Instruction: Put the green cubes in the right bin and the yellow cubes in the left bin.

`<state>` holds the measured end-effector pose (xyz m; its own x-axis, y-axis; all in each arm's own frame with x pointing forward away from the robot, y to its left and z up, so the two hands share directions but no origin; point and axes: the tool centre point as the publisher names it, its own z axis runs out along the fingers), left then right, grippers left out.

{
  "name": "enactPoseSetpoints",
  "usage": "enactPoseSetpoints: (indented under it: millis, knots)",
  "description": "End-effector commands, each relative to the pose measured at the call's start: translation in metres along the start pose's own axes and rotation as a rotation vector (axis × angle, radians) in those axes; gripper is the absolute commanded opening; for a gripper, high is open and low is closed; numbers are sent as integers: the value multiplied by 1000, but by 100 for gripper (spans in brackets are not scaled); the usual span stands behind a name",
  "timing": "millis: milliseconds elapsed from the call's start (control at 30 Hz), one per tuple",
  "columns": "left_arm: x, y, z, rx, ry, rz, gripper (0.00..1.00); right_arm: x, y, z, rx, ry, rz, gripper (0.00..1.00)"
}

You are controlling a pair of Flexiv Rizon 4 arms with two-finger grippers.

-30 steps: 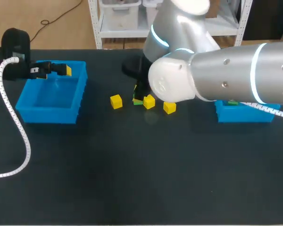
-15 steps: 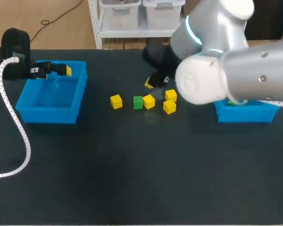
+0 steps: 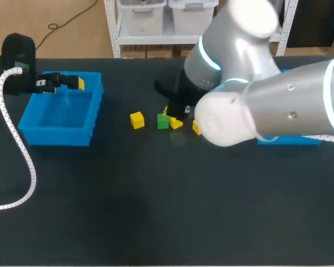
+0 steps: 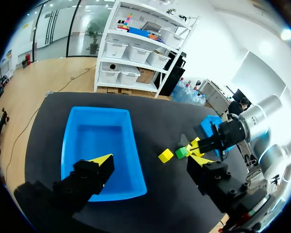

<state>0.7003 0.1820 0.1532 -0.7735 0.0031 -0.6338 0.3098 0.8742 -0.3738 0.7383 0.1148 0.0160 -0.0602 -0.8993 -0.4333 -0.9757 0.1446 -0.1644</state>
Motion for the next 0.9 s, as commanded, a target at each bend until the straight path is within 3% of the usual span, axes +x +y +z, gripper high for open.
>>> enactPoseSetpoints:
  millis: [33, 467, 500, 533, 700, 733, 767, 900]
  knots:
    - [0, 1, 0, 2, -1, 0, 100, -7, 1, 15, -9, 28, -8, 100]
    - [0, 1, 0, 2, -1, 0, 100, -8, 1, 12, 3, 29, -11, 100]
    - [0, 1, 0, 2, -1, 0, 100, -8, 1, 12, 5, 28, -12, 66]
    - [0, 1, 0, 2, -1, 0, 100, -7, 0, 12, 15, 25, 2, 0]
    - [0, 1, 0, 2, -1, 0, 100, -7, 0, 11, 10, 27, -12, 4]
    - [0, 1, 0, 2, -1, 0, 100, -8, 0, 10, 12, 28, -13, 46]
    - [0, 1, 0, 2, -1, 0, 100, -8, -1, 10, 14, 28, -13, 100]
    - [0, 1, 0, 2, -1, 0, 100, -11, -3, 8, 20, 26, -13, 100]
